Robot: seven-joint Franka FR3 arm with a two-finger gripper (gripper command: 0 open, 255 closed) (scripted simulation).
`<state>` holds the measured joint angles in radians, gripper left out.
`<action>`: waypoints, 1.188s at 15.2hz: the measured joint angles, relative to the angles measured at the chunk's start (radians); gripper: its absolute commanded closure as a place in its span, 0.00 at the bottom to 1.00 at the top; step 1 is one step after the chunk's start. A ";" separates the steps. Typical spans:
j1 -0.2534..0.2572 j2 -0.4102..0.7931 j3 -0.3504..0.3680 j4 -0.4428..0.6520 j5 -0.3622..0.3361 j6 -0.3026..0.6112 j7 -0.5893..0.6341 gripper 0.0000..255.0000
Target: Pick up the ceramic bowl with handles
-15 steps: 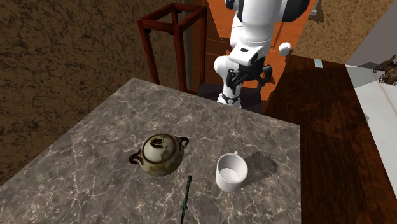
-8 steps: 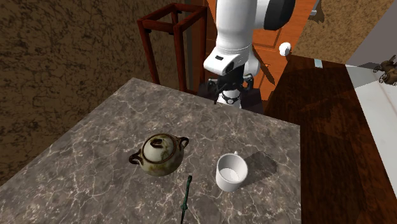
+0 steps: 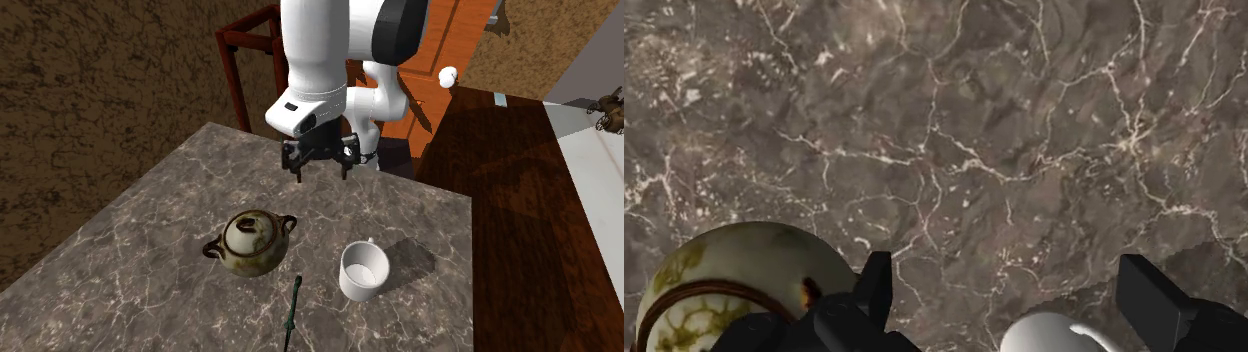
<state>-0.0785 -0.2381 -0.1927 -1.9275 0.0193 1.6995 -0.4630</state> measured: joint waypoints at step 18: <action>-0.107 0.488 -0.108 0.543 0.119 -0.018 -0.212 0.00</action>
<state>-0.1851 0.2500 -0.3006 -1.3847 0.1387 1.6811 -0.6754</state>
